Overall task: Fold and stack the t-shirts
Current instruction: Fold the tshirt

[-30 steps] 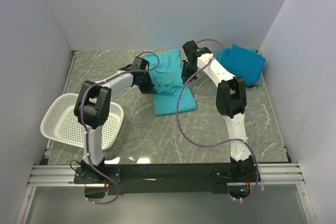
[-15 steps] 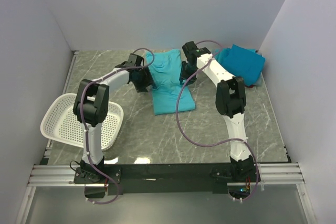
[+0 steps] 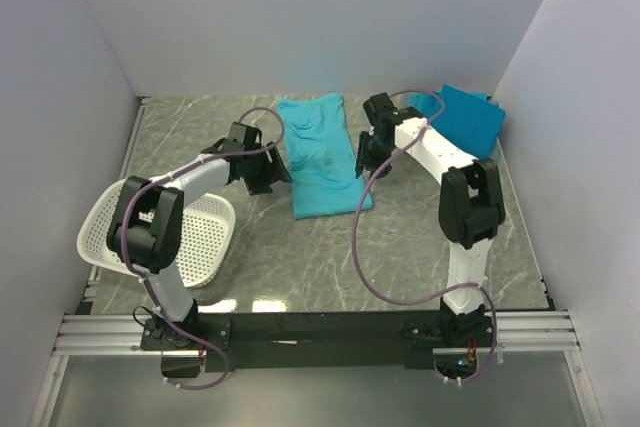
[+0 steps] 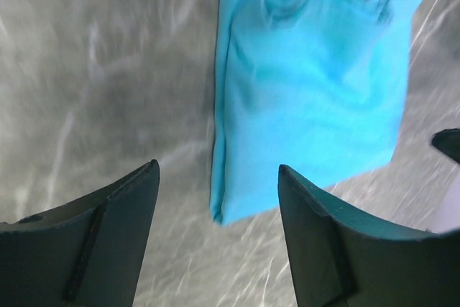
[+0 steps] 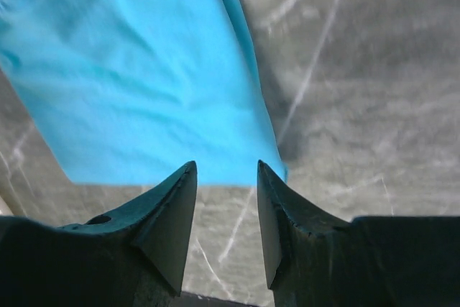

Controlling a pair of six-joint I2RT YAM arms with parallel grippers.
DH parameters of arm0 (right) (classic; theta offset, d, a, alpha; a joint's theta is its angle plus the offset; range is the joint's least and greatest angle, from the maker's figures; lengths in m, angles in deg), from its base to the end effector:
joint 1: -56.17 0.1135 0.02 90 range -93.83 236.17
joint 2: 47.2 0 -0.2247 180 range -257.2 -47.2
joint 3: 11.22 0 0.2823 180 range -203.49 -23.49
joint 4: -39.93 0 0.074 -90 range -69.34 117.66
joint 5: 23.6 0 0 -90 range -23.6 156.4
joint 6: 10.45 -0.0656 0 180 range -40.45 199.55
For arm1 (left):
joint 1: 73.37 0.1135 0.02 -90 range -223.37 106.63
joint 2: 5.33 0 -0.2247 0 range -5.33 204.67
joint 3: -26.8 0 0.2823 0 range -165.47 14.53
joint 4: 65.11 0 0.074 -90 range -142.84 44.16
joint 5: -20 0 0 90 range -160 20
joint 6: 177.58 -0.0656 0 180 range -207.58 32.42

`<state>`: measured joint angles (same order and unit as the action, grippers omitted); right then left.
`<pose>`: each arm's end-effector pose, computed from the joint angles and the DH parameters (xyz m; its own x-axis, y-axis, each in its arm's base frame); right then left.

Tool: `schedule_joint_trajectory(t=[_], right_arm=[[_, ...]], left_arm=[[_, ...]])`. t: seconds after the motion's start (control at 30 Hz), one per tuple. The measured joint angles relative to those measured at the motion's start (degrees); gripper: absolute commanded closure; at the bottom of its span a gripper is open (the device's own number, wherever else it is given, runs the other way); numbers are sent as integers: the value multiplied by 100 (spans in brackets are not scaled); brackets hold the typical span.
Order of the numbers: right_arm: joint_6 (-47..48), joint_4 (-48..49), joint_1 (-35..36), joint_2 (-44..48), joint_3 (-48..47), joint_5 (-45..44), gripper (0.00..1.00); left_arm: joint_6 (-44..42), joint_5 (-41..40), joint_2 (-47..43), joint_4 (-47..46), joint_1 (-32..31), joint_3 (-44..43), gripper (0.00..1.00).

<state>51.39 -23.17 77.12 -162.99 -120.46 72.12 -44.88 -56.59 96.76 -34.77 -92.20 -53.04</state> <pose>0.4148 0.1658 0.1530 -0.9551 0.1371 -0.2625 0.0710 0.9665 0.2465 0.3851 -0.1474 0.1169 -0.8559 -0.4051 -0.3215 -0.1811 0.8171 -0.5474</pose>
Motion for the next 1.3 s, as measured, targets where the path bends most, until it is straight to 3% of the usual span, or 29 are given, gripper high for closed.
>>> schedule_joint_trajectory(t=[0.33,1.07,1.3], right_arm=[[17,501,-11,542,1309,85,57],[13,951,-11,402,1943,0,62],[-39,994,-22,295,1941,142,76]], left_arm=[[133,129,-306,-273,-479,1049,30],[308,46,-400,-321,-752,1158,32],[352,4,-341,-229,-774,1104,38]])
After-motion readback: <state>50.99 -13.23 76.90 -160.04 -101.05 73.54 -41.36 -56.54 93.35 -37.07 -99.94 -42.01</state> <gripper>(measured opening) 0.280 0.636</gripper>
